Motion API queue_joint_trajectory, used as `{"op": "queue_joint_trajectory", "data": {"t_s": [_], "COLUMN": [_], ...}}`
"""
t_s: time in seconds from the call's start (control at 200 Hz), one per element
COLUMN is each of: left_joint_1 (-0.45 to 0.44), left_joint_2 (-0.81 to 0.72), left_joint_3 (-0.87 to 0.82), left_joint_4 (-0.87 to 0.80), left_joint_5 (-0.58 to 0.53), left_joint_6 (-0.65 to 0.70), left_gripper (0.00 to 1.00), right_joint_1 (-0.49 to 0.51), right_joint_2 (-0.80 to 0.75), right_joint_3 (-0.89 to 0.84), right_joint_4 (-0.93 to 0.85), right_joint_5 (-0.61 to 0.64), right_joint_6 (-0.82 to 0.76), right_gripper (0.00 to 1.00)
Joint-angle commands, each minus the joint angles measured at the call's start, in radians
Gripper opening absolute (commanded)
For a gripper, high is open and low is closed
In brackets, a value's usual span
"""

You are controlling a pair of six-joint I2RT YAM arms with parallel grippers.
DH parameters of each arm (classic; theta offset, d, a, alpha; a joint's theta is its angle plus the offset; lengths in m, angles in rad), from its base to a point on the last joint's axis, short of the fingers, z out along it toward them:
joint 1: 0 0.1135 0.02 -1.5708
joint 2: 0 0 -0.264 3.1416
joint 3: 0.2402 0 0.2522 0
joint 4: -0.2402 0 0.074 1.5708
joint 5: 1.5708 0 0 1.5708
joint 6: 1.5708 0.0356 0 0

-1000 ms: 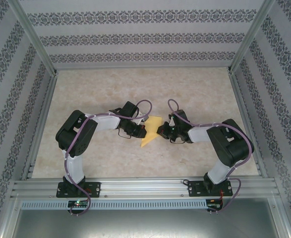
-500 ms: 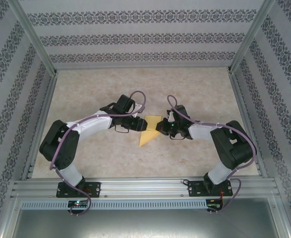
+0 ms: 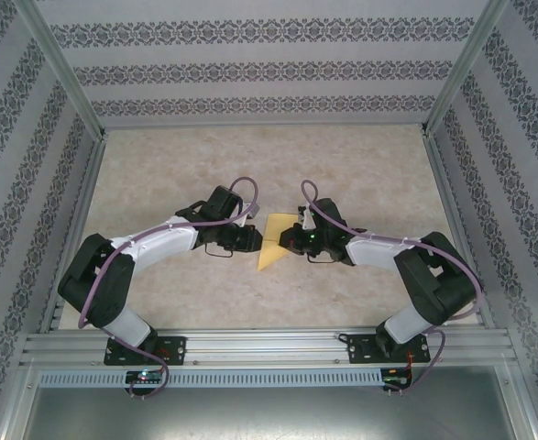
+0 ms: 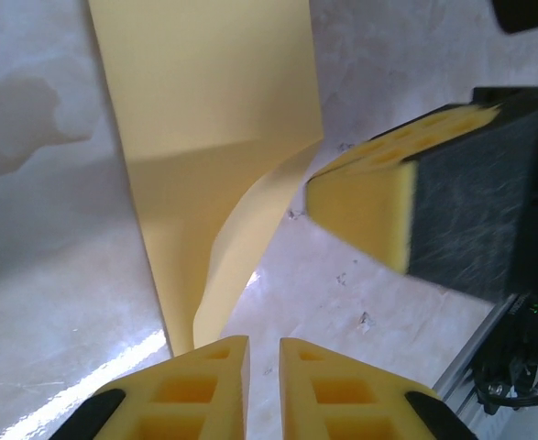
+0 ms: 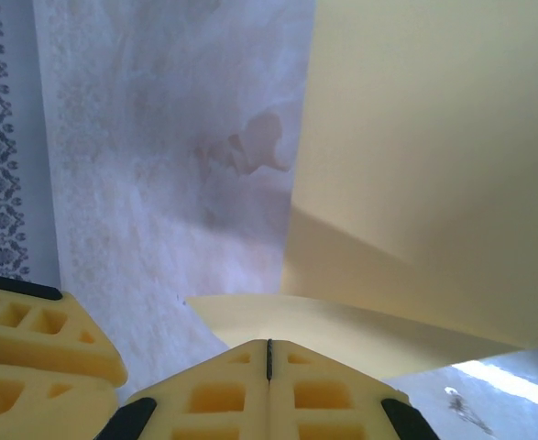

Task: Fold a paper plane with a square sheet of paper (pick it up from the middle)
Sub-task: Third fold the triangle at the center of the table.

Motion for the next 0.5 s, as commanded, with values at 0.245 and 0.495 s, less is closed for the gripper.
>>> {"op": "queue_joint_trajectory", "data": {"t_s": [0.245,0.495], "left_joint_1": [-0.031,-0.048], "left_joint_2": [-0.002,0.073], "left_joint_3": [-0.04,-0.034], "left_joint_4": [0.098,0.152], "left_joint_5": [0.057,0.096], "left_joint_6": [-0.065,-0.086], "left_gripper": [0.18,0.17], "right_joint_1": [0.015,-0.018], "right_joint_2": [0.18,0.202], "right_joint_3": [0.075,0.005], "right_joint_4": [0.056,0.086], "right_joint_5": [-0.001,-0.001], "right_joint_6": [0.017,0.023], "right_gripper": [0.0,0.0]}}
